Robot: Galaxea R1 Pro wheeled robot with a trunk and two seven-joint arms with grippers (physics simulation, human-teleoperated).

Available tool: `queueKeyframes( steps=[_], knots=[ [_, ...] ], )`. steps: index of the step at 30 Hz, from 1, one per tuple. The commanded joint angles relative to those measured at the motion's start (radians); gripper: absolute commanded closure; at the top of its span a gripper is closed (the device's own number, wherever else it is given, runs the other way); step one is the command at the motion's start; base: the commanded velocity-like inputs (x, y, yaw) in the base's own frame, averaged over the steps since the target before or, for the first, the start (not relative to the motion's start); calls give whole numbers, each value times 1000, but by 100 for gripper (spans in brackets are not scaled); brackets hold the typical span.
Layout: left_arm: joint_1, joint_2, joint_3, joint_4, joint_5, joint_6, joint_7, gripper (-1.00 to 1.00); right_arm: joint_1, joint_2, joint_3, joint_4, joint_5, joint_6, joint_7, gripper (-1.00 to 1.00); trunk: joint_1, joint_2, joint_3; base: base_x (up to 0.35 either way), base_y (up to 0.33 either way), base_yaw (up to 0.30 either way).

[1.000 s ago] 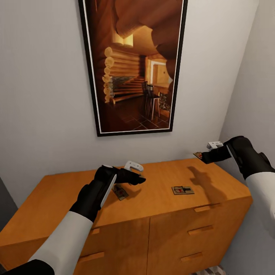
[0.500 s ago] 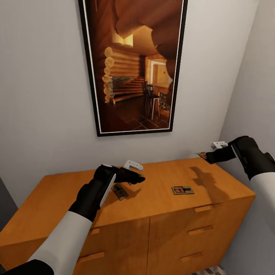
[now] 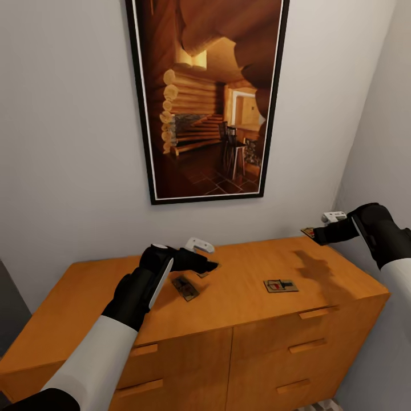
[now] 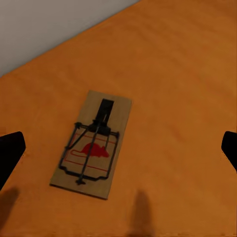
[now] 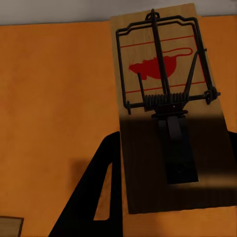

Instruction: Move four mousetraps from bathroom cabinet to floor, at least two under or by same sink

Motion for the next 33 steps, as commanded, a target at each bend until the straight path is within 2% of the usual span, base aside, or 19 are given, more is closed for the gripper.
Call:
queueKeyframes(
  steps=[1, 11, 33],
  knots=[
    [-1, 0, 1, -1, -11, 2, -9, -100, -1, -1, 3, -1, 10, 3, 9, 100, 0, -1, -1, 81, 247, 0],
    [-1, 0, 0, 0, -10, -4, -8, -100, -1, -3, 3, -1, 28, 3, 9, 100, 0, -1, -1, 32, 88, 0],
    [-1, 0, 0, 8, -10, -5, -7, -100, -1, -2, 3, 24, 29, -4, 11, 100, 0, -1, -1, 1, 2, -18]
  ],
)
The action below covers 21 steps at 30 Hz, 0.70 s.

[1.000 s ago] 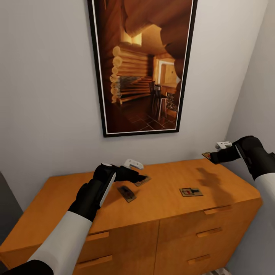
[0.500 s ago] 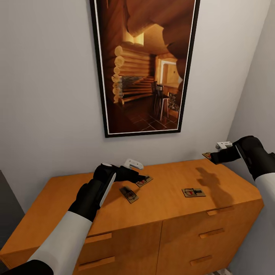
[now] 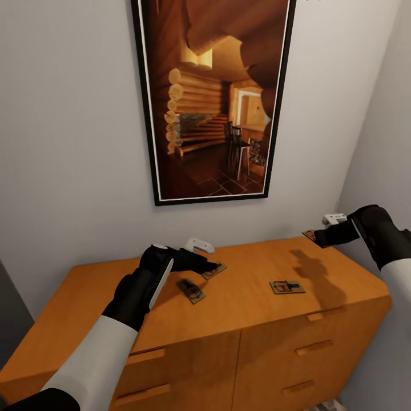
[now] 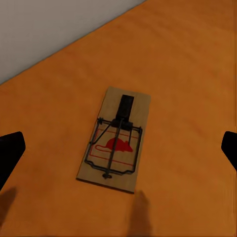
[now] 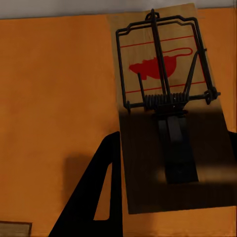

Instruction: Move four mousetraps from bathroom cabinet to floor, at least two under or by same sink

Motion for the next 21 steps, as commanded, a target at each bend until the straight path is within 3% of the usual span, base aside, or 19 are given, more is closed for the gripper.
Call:
queueKeyframes(
  steps=[1, 7, 21],
  knots=[
    [-1, 0, 1, 0, -11, 3, -8, -100, -1, -1, 3, 6, 9, 1, 9, 100, 0, -1, -1, 0, 0, -190],
    [-1, 0, 1, 0, -12, 3, -8, -100, -1, -1, 3, 16, 9, -1, 7, 100, 0, -1, -1, 0, 0, -152],
    [-1, -1, 2, 0, -12, 3, -8, -100, -1, -1, 3, 18, 11, -2, 6, 100, 0, -1, -1, 0, 0, -17]
  ],
)
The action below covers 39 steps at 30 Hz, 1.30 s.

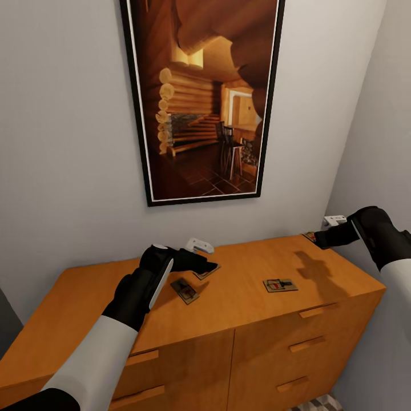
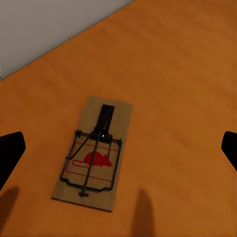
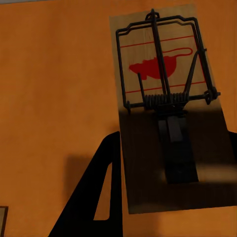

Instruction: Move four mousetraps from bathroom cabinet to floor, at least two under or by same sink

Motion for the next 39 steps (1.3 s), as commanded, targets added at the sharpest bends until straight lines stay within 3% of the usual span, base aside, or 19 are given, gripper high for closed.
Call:
queueKeyframes(
  steps=[1, 19, 28, 39],
  knots=[
    [-1, 0, 1, -1, -11, 3, -9, -100, -1, -1, 3, -1, 9, 2, 10, 100, 0, -1, -1, 0, 0, -1],
    [-1, 3, 8, 21, -5, 2, -7, -100, -1, -1, 4, 3, 9, 1, 10, 100, 0, -1, -1, 0, 0, 0],
    [-1, 41, 17, 120, -6, -31, -8, -100, -1, -1, 4, 30, 11, -1, 10, 100, 0, -1, -1, 0, 0, 0],
    [-1, 48, 21, 126, -6, -46, -9, -100, -1, -1, 4, 35, 12, -1, 10, 100, 0, -1, -1, 0, 0, 0]
  ],
)
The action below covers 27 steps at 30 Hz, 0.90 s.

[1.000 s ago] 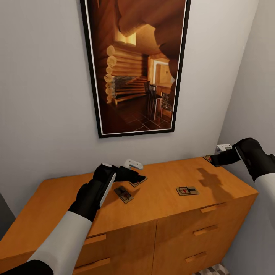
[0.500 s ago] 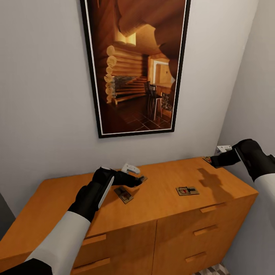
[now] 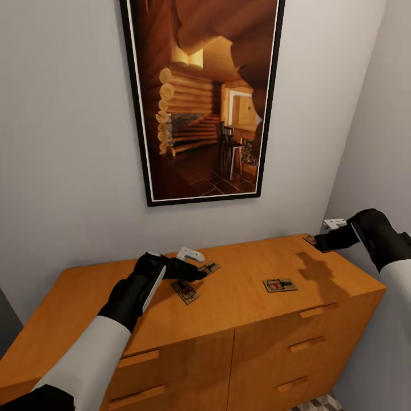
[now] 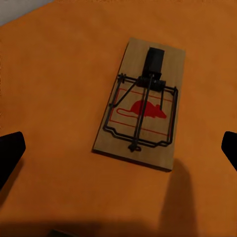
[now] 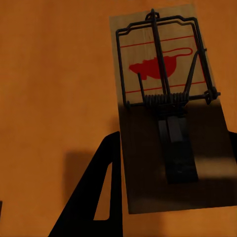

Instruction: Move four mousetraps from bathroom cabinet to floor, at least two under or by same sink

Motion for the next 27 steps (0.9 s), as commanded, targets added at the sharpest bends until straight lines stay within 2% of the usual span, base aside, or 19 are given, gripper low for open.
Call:
queueKeyframes(
  steps=[1, 27],
  knots=[
    [-1, 0, 1, -1, -11, 2, -8, -100, -1, -1, 3, -1, 9, 2, 10, 100, 0, -1, -1, 0, 0, 0],
    [-1, -8, -6, -6, -16, 7, -2, -100, -1, -1, 3, 1, 9, 2, 10, 100, 0, -1, -1, 2, 0, 0]
  ],
)
